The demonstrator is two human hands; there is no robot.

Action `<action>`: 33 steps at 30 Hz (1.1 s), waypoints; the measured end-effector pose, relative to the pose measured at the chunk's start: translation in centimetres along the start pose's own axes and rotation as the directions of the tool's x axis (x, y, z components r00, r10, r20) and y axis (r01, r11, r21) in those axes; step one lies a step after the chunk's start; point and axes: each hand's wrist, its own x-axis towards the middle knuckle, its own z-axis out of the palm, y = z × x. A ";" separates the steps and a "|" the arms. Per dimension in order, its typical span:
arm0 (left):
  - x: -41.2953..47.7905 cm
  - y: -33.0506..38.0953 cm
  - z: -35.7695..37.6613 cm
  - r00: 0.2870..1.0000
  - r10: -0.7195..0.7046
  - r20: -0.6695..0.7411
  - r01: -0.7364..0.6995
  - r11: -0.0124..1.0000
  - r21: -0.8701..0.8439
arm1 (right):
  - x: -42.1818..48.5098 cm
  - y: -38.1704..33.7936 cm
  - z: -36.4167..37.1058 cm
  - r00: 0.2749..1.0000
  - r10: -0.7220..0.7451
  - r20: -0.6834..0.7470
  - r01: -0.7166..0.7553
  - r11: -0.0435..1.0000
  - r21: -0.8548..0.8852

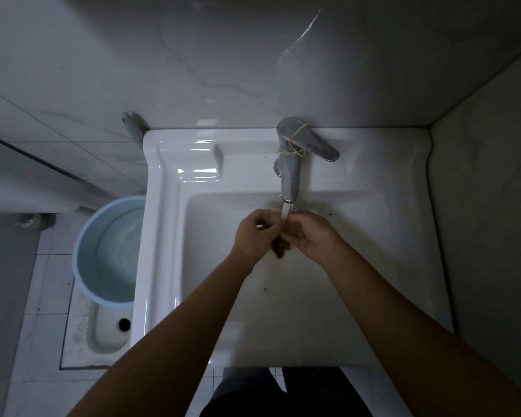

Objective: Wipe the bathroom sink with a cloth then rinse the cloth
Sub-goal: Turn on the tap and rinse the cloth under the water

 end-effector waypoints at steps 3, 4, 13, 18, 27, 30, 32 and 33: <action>0.1 -0.1 0.0 0.998 -0.004 -0.070 0.003 1.000 -0.002 | 0.3 0.7 -0.4 0.980 -0.180 -0.083 0.150 0.947 -0.286; 0.1 0.0 0.0 0.997 -0.043 -0.071 0.039 0.997 -0.061 | 0.4 0.7 -0.5 0.966 -0.230 -0.120 0.170 0.911 -0.376; 0.0 1.4 0.0 0.977 -0.213 0.030 0.212 0.927 -0.308 | 0.2 0.7 0.3 0.943 -0.320 -0.093 0.212 0.792 -0.572; -0.1 2.1 -0.7 0.977 -0.183 0.106 0.209 0.909 -0.361 | 0.5 0.3 -0.2 0.938 -0.330 -0.110 0.216 0.801 -0.559; -0.1 2.4 -0.4 0.974 -0.146 0.175 0.184 0.956 -0.227 | 1.1 0.6 -0.6 0.879 -0.457 -0.139 0.263 0.706 -0.658; 0.1 2.0 -0.8 0.976 -0.179 0.123 0.207 0.937 -0.281 | 1.2 0.8 -1.4 0.870 -0.476 -0.127 0.285 0.698 -0.657; 0.2 1.8 -1.5 0.976 -0.202 0.082 0.218 0.927 -0.306 | 1.1 0.5 -2.0 0.877 -0.451 -0.166 0.291 0.773 -0.564; 0.4 1.6 -1.9 0.975 -0.215 0.056 0.221 0.925 -0.310 | 1.1 0.2 -2.4 0.882 -0.432 -0.191 0.283 0.808 -0.517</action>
